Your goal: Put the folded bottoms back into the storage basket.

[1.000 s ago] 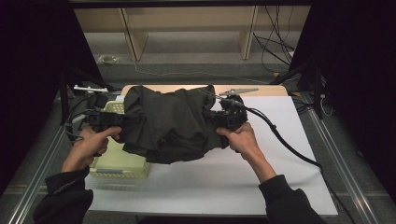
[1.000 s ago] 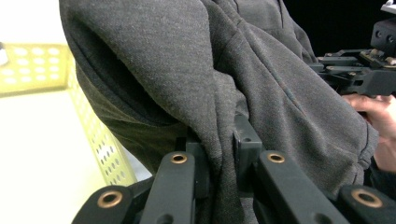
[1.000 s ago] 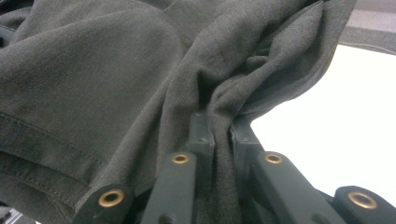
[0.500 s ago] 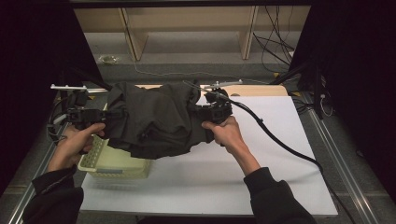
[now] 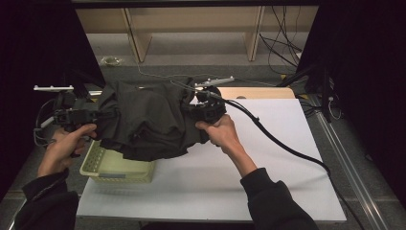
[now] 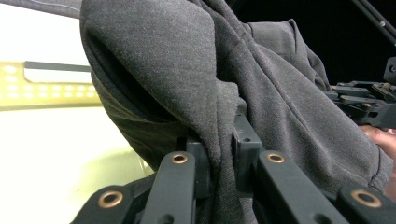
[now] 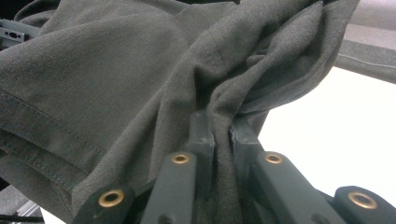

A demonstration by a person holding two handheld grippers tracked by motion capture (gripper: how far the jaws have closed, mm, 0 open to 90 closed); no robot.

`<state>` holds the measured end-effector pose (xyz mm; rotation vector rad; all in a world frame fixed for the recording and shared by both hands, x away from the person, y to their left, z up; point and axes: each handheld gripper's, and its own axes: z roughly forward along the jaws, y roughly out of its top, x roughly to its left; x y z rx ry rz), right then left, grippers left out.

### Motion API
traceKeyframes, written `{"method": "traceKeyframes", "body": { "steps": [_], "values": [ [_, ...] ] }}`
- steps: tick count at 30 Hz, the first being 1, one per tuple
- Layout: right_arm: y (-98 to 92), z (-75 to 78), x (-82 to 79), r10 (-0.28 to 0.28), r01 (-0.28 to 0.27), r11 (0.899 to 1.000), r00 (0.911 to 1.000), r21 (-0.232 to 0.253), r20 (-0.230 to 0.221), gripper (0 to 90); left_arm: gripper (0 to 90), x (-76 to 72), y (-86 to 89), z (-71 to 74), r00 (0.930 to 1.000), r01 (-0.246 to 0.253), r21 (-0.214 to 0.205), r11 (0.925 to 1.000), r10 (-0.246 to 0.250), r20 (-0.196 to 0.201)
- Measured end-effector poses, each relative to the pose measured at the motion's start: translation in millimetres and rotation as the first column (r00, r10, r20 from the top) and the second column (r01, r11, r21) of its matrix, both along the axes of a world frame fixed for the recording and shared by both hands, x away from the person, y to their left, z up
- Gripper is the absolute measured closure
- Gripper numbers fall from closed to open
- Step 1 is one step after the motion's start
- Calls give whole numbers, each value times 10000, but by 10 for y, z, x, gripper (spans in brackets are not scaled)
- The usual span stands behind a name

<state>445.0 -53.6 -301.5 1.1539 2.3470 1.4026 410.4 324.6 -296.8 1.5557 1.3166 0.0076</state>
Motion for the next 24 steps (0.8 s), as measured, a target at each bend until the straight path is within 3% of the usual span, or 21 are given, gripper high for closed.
{"method": "traceKeyframes", "body": {
  "steps": [11,15,24],
  "values": [
    [283,47,58,199,-199,9998,9998,-1,46,831,808,-43,224,50,9977,-621,-180,9979,625,250],
    [385,28,82,268,-266,9996,9996,133,-97,831,808,-51,292,44,9963,-817,-156,9965,821,246],
    [585,5,82,433,-433,9990,9990,-91,-64,830,808,-40,436,-11,9920,-1243,-319,9917,1249,185]
  ]
}}
